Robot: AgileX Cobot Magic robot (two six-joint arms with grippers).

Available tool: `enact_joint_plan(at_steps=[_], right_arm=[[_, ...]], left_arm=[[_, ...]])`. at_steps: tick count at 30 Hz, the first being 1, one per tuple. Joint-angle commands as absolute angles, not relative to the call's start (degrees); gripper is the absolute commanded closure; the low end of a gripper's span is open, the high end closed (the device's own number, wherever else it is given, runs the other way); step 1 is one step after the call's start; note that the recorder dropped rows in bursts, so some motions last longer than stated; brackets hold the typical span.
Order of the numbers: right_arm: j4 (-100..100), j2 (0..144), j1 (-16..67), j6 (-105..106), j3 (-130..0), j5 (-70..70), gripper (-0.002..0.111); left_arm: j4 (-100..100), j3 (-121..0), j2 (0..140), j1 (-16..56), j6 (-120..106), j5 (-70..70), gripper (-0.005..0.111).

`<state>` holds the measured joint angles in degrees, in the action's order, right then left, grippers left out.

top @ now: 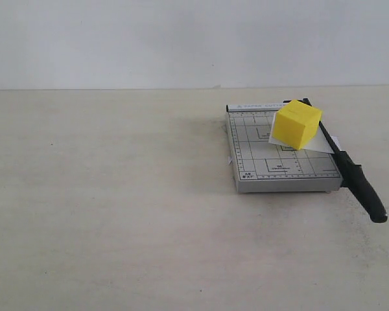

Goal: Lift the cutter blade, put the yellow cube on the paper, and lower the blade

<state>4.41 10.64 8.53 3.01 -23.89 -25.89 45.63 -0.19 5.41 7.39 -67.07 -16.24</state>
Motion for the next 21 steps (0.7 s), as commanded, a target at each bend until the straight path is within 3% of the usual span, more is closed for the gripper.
enact_joint_plan(at_steps=[1,5,9,13,16,21], right_arm=[[-9.78,8.03,8.49,-8.66,-20.46,-14.97,0.108],[-14.72,5.71,5.86,-17.55,-9.72,-8.40,0.108],[-8.38,1.67,2.17,-12.53,0.00,-4.13,0.108],[2.93,0.00,-0.96,1.10,0.00,-11.44,0.108],[7.26,0.00,-2.89,0.00,0.00,-18.77,0.108],[6.85,0.00,-2.98,-0.65,0.00,-18.78,0.108]], left_arm=[[46.05,0.00,5.11,7.16,-67.11,-15.91,0.102],[46.05,0.00,5.11,7.16,-67.11,-15.91,0.102],[46.05,0.00,5.11,7.16,-67.11,-15.91,0.102],[46.05,0.00,5.11,7.16,-67.11,-15.91,0.102],[46.05,0.00,5.03,7.16,-67.11,-16.03,0.102],[46.05,0.00,5.03,7.16,-67.11,-16.03,0.102]])
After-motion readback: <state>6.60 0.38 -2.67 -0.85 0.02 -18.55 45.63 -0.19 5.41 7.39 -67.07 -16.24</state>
